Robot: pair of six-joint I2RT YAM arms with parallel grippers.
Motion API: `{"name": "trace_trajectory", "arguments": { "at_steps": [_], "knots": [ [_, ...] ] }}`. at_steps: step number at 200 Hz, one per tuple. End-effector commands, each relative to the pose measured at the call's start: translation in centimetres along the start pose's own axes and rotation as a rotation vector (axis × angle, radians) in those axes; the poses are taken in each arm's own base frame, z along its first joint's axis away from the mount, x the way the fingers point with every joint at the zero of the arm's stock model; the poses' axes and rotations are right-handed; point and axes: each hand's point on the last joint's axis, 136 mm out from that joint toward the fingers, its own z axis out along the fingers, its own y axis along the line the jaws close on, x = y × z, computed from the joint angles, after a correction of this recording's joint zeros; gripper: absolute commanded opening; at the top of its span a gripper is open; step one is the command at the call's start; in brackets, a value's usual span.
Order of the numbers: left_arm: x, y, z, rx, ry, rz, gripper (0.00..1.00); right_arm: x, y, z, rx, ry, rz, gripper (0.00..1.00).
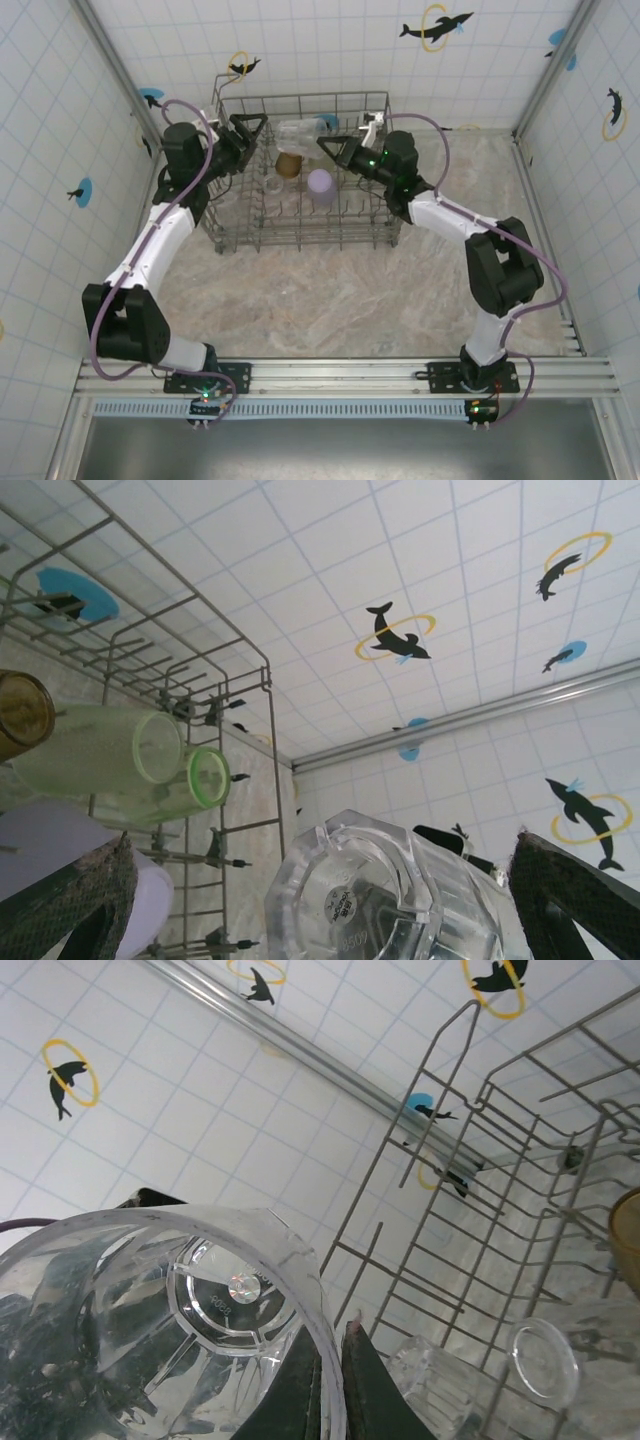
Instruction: Load the cups into the dish rack
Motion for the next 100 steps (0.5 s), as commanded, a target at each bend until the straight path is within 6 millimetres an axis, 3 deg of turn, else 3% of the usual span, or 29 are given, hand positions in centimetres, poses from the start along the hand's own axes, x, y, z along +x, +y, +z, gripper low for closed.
{"name": "trace_trajectory", "arguments": {
  "at_steps": [1, 100],
  "knots": [
    [0.4, -0.6, 0.4, 0.053, 0.018, -0.036, 0.98, -0.7, 2.3, 0.5, -0.111, -0.047, -0.024, 0.0],
    [1.0, -0.1, 0.1, 0.071, 0.019, -0.092, 0.98, 0.2, 2.3, 3.0, -0.162, -0.051, 0.006, 0.0]
  ]
}}
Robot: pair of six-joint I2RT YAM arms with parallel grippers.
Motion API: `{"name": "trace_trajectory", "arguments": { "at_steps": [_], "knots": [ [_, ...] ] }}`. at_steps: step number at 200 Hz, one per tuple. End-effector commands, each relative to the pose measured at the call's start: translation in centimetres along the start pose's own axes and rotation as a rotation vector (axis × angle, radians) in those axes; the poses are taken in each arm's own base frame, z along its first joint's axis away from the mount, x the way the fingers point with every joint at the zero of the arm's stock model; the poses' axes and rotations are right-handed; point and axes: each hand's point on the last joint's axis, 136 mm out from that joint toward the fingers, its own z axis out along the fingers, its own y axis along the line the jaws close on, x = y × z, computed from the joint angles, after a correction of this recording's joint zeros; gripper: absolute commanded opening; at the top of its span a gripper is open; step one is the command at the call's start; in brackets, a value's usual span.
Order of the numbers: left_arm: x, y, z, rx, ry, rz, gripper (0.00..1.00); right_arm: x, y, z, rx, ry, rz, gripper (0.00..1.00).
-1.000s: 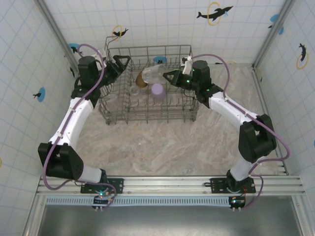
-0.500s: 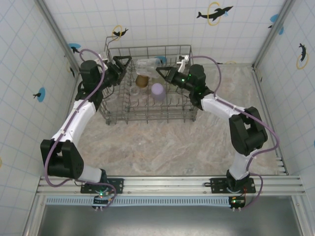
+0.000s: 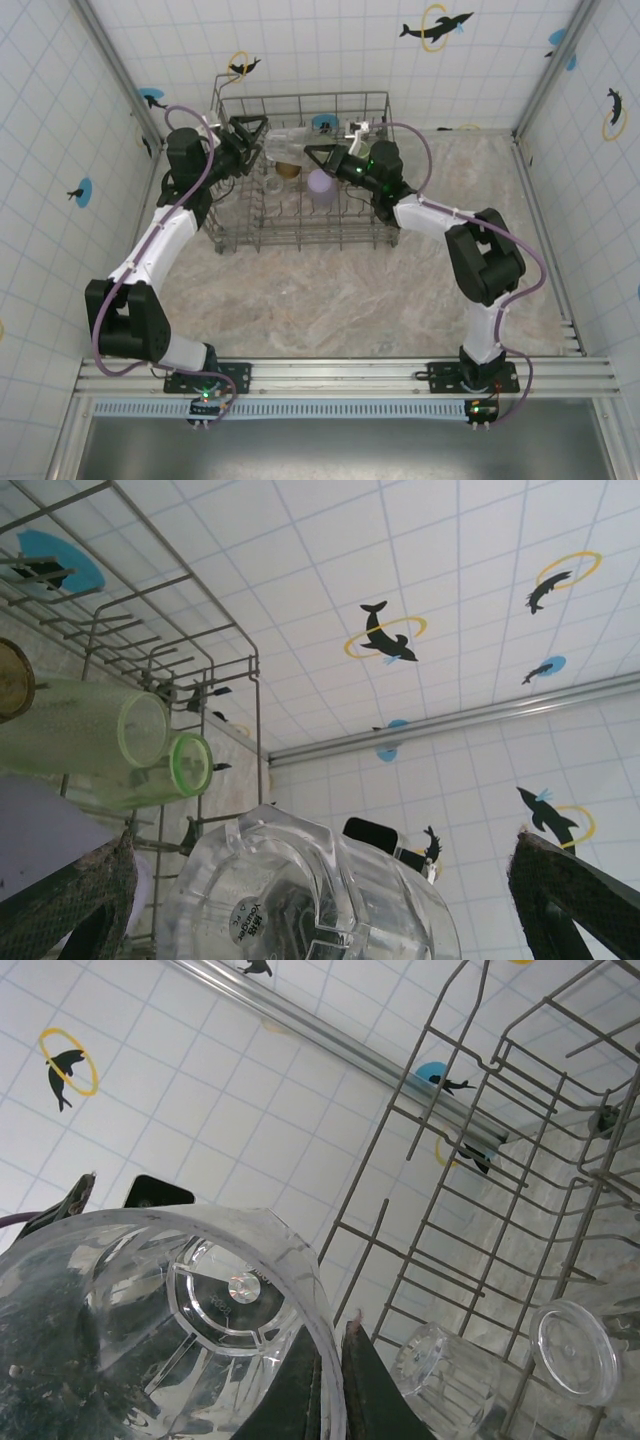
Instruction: Load the cups into the dish rack
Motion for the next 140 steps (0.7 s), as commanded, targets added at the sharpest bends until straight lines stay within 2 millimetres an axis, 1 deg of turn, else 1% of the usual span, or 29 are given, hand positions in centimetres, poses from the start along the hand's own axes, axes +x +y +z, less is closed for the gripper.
{"name": "trace_trajectory", "arguments": {
  "at_steps": [1, 39, 60, 91, 140],
  "knots": [
    [0.6, -0.9, -0.2, 0.044, 0.014, -0.002, 0.98, -2.2, 4.2, 0.8, -0.127, -0.071, -0.059, 0.0],
    [0.8, -0.5, -0.1, 0.043, 0.021, -0.016, 0.98, -2.6, 4.5, 1.2, -0.149, -0.096, -0.054, 0.0],
    [0.9, -0.5, -0.1, 0.05, 0.025, -0.022, 0.98, -2.3, 4.6, 1.7, -0.162, -0.089, -0.047, 0.0],
    [0.9, -0.6, -0.1, 0.067, 0.021, -0.034, 0.94, -2.2, 4.7, 2.3, -0.177, -0.094, -0.036, 0.0],
    [0.9, -0.5, -0.1, 0.07, 0.022, -0.045, 0.89, -1.4, 4.6, 3.5, -0.193, -0.077, -0.019, 0.0]
  ]
}}
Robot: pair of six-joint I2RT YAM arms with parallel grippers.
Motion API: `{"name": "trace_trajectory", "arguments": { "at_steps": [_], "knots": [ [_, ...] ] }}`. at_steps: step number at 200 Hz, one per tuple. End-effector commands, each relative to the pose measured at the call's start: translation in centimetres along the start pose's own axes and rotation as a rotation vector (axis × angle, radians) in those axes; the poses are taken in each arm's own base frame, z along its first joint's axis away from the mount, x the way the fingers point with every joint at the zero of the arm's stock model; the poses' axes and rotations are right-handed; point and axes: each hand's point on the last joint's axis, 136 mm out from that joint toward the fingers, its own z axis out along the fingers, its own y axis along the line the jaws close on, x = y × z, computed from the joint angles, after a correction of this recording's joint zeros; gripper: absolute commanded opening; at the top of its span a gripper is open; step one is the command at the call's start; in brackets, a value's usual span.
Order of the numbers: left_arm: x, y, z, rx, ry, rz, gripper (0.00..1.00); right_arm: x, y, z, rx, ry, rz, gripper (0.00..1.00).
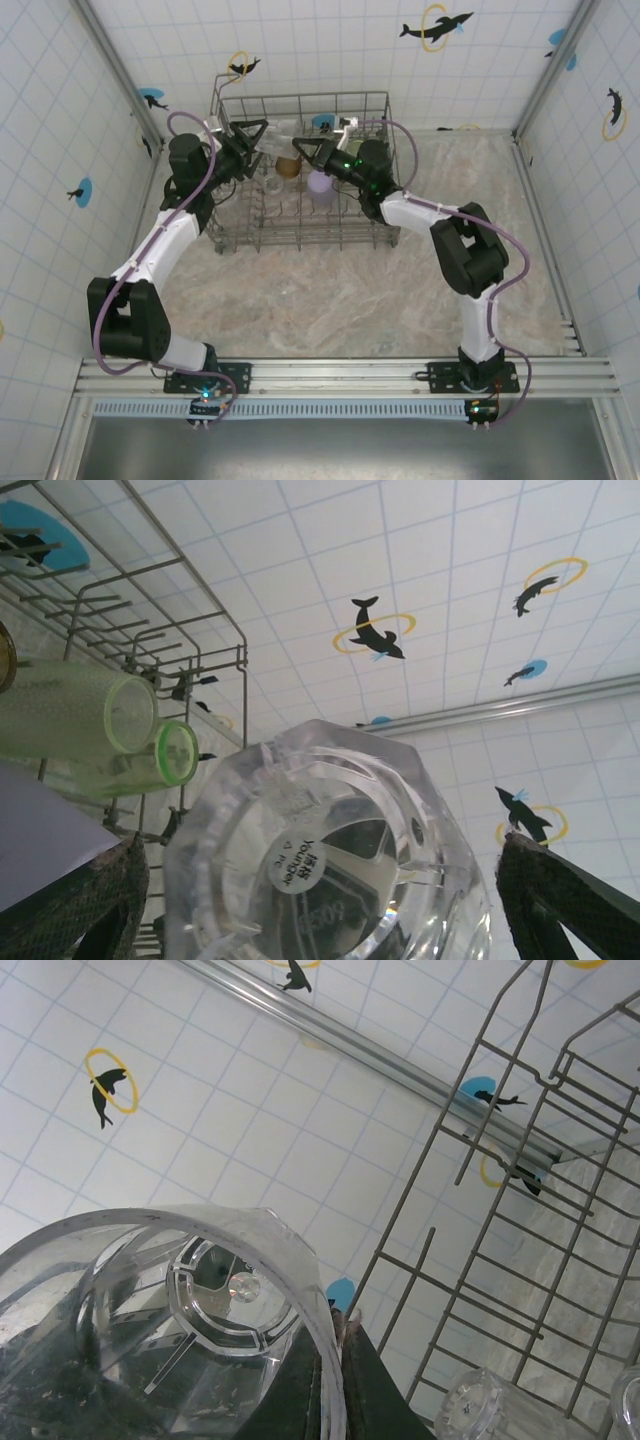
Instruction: Load the cups into the dish rack
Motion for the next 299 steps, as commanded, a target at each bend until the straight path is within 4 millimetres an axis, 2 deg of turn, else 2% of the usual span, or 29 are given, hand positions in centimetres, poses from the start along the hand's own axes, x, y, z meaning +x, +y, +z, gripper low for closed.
{"name": "trace_trajectory", "arguments": {
  "at_steps": [1, 32, 102, 147, 171, 201, 240, 299],
  "knots": [
    [0.5, -0.8, -0.1, 0.038, 0.015, 0.01, 0.89, -1.2, 3.3, 0.9, -0.11, -0.041, -0.042, 0.0],
    [0.5, -0.8, 0.0, 0.039, 0.014, 0.012, 0.71, -1.0, 3.5, 1.2, -0.122, -0.035, -0.037, 0.0],
    [0.6, -0.6, 0.3, 0.05, 0.026, 0.038, 0.0, -0.5, 3.2, 1.5, -0.11, 0.001, -0.043, 0.01],
    [-0.3, -1.6, 0.4, 0.015, 0.013, 0.166, 0.0, -0.5, 2.9, 0.7, -0.087, 0.019, -0.045, 0.36],
    [-1.5, -2.0, 0.3, -0.039, -0.027, 0.273, 0.0, -0.6, 2.4, -0.3, -0.046, 0.027, -0.06, 0.47],
    [-3.3, -1.9, -0.1, -0.153, -0.087, 0.422, 0.0, -0.5, 1.9, -1.8, 0.017, 0.047, -0.095, 0.56],
    [-5.7, 0.1, -0.9, -0.345, -0.151, 0.604, 0.0, -0.4, 1.1, -4.0, 0.107, 0.068, -0.15, 0.64],
    [-8.1, 4.9, -2.1, -0.621, -0.18, 0.808, 0.0, 0.1, 0.9, -6.9, 0.228, 0.099, -0.246, 0.69]
  ]
}}
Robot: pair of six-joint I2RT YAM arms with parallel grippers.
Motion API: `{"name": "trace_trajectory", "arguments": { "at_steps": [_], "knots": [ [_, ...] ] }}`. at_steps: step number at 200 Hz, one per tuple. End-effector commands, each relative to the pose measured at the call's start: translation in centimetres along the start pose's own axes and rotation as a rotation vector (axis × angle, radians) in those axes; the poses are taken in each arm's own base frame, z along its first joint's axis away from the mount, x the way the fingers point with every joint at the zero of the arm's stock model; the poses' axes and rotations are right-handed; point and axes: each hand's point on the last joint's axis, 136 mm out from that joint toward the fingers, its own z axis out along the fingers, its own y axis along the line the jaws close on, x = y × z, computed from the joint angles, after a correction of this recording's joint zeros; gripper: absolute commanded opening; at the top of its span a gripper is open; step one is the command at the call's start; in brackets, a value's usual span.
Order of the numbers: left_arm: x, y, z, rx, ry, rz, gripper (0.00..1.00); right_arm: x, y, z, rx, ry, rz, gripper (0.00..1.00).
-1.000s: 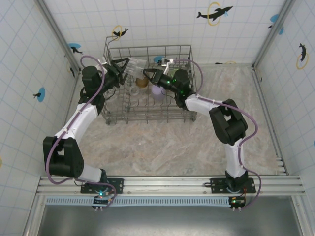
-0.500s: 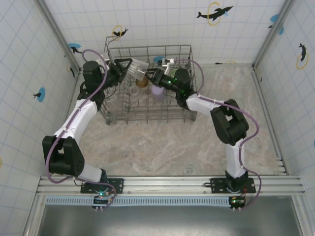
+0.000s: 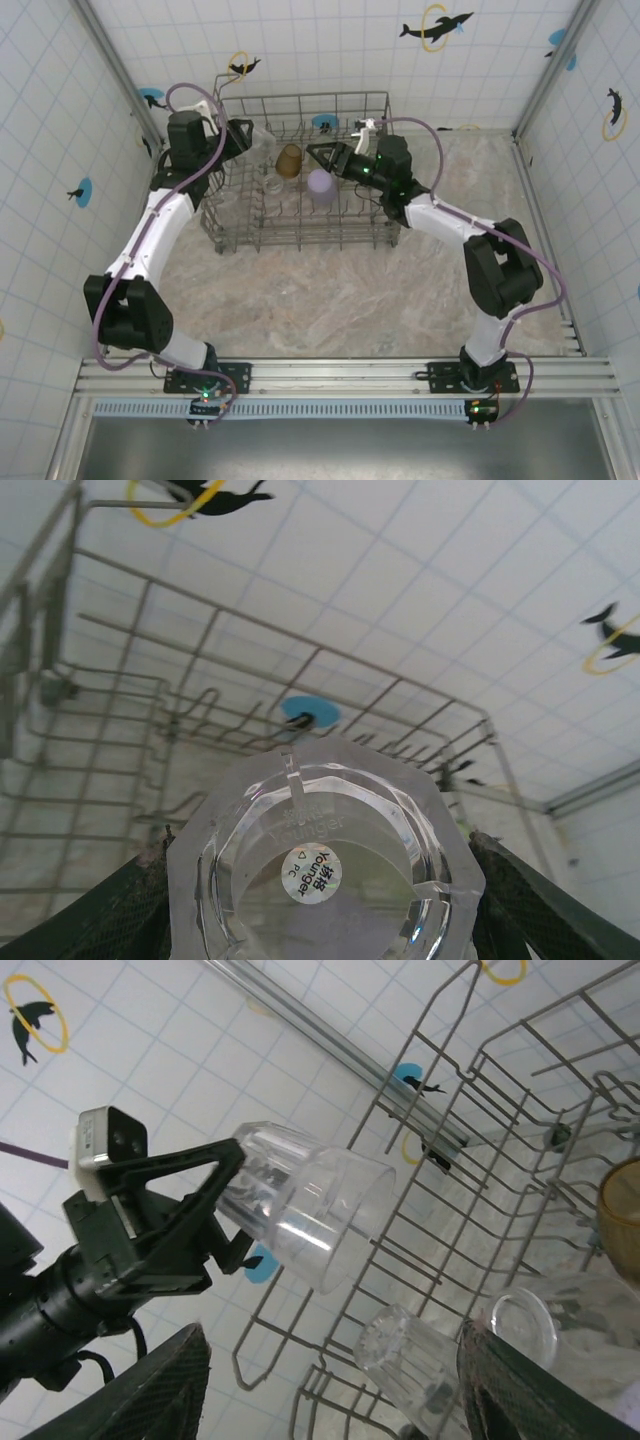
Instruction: Load the cups into the dish rack
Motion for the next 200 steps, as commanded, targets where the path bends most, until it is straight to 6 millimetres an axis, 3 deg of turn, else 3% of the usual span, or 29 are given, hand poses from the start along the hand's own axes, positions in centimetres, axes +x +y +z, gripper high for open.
{"name": "trace_trajectory", "arguments": {
  "at_steps": [1, 54, 131, 200],
  "knots": [
    [-0.4, 2.6, 0.2, -0.145, -0.018, 0.159, 0.0, 0.3, 0.1, -1.5, 0.061, 0.016, -0.077, 0.69],
    [0.8, 6.6, 1.1, -0.309, -0.025, 0.264, 0.0, 1.0, 0.0, -3.8, 0.13, 0.013, -0.123, 0.72],
    [2.9, 9.4, 2.2, -0.394, -0.035, 0.294, 0.0, 1.3, 0.3, -6.6, 0.181, -0.026, -0.163, 0.73],
    [3.1, 7.9, 3.7, -0.311, -0.036, 0.34, 0.0, 1.5, 0.4, -8.1, 0.187, -0.042, -0.18, 0.74]
  ]
}}
